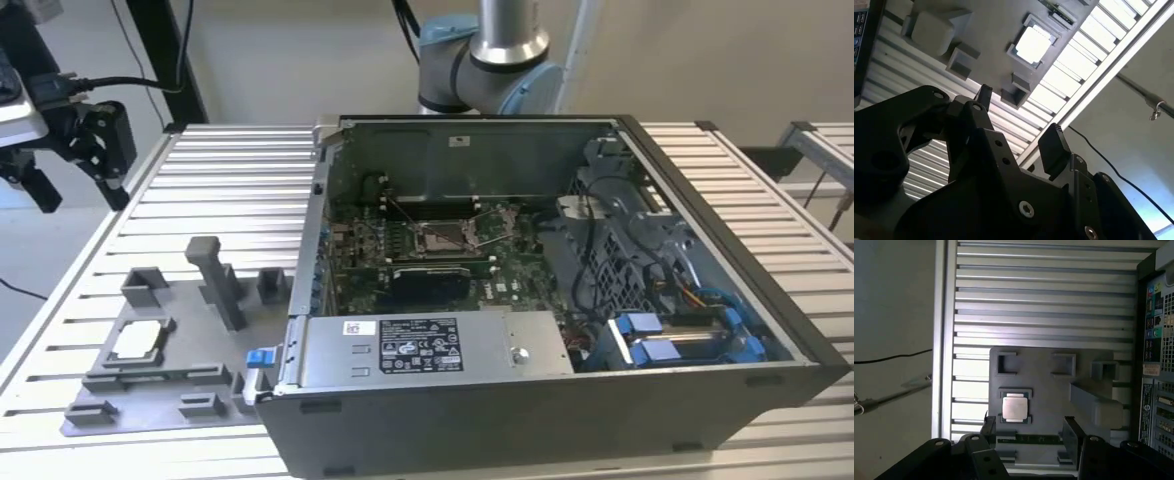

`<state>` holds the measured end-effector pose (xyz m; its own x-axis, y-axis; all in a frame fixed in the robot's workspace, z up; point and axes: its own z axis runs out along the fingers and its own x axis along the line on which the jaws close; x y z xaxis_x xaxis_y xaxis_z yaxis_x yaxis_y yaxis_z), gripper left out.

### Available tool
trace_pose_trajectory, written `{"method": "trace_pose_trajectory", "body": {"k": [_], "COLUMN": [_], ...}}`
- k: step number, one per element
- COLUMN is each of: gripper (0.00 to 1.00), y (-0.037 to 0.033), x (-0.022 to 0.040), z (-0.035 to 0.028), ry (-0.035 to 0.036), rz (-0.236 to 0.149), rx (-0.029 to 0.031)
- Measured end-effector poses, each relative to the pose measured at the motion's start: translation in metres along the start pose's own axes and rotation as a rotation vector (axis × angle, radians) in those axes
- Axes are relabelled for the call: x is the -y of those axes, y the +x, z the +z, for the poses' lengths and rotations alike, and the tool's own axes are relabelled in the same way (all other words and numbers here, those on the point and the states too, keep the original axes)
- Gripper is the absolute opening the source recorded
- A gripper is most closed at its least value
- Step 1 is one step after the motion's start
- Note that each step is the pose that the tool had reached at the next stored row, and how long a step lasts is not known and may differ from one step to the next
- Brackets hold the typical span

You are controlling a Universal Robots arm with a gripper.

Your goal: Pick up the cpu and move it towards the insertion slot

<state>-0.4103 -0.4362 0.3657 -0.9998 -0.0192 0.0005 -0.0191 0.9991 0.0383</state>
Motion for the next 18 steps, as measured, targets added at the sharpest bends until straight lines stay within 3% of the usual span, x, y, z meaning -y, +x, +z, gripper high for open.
{"method": "trace_pose_trajectory", "body": {"k": [4, 15, 18], "gripper": [1.0, 1.0, 1.0], "y": [0.0017, 0.0035, 0.0036], "x": [0.0001, 0.0008, 0.0008], "z": [0.0031, 0.0227, 0.0233], "ry": [0.0001, 0.0, 0.0001], "rz": [0.0, 0.0, 0.0], "rx": [0.0, -0.0001, -0.0005]}}
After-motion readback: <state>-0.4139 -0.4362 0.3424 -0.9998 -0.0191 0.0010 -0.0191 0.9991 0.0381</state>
